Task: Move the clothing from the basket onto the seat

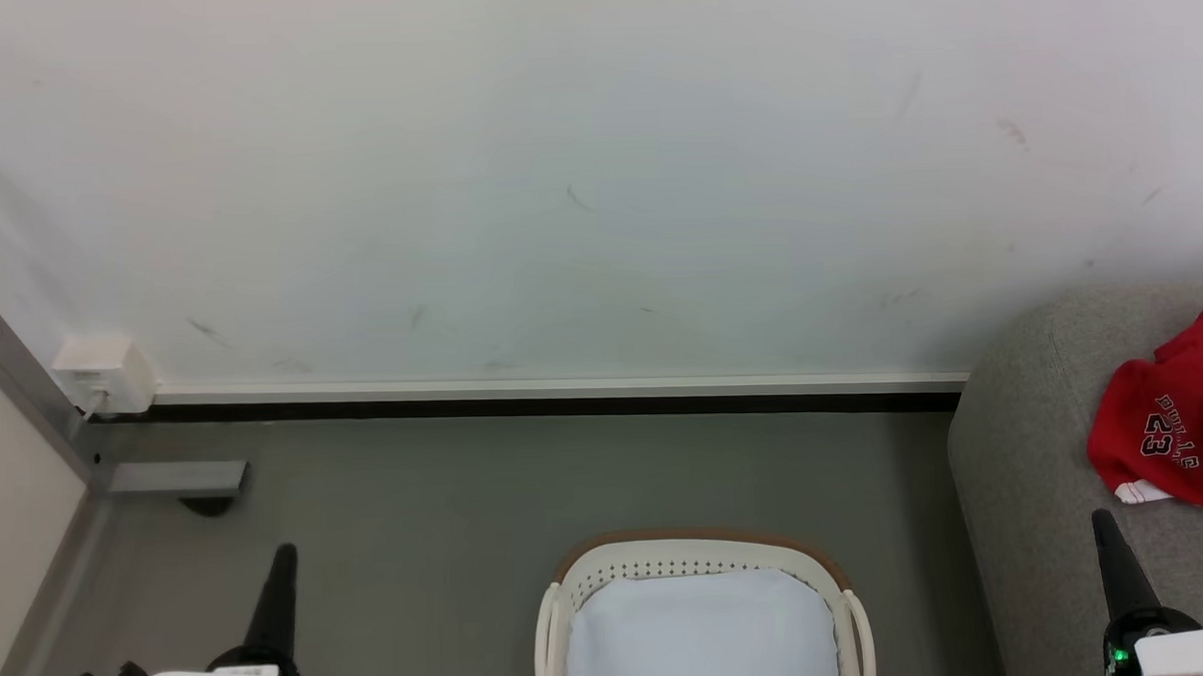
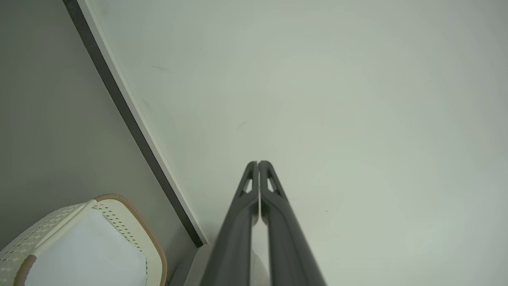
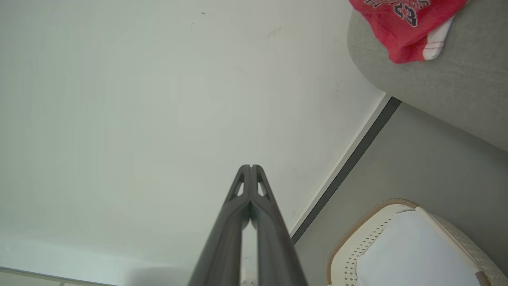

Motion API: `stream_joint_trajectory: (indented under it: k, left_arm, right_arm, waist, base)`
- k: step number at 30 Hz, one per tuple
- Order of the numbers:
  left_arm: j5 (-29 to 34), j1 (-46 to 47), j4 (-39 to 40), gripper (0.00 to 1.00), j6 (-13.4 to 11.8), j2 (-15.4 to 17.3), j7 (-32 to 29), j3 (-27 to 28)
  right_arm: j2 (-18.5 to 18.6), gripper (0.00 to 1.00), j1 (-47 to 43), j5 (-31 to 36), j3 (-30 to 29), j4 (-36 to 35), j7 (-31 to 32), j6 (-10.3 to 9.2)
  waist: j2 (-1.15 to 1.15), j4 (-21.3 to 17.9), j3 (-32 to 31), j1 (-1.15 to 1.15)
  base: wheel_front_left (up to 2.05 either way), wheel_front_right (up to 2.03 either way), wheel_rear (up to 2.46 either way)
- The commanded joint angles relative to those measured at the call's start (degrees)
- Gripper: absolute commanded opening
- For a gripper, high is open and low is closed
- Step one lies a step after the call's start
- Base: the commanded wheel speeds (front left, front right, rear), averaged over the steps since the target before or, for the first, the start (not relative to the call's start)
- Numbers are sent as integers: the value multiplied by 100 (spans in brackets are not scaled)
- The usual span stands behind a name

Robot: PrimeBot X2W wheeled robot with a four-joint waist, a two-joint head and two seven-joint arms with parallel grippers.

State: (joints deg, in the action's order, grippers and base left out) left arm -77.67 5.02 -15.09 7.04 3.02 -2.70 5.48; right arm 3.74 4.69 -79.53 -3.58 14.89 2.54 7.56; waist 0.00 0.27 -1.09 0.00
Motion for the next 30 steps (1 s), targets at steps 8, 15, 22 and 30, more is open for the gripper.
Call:
stream_joint_trajectory:
  k: [8,15,22,30]
  left_arm:
    - [-518,120,64,0,7,14,-141,65]
    - [-808,144,83,0,8,8,-218,84]
    - [-1023,157,97,0,8,2,-281,98]
    - [-1321,181,118,0,9,-6,-365,117]
  right_arm:
    - [-13,0,143,-439,-107,-46,131,-11]
    - [-32,0,170,-685,-164,-50,213,-11]
    - [-47,0,203,-914,-206,-53,273,-12]
    - [-66,0,232,-1186,-267,-55,352,-12]
  waist:
    - [0,-7,27,0]
    - [0,-12,49,0]
    - [0,-17,67,0]
    - [0,-23,92,0]
  base:
    - [0,0,0]
    - [0,0,0]
    - [0,0,0]
    - [0,0,0]
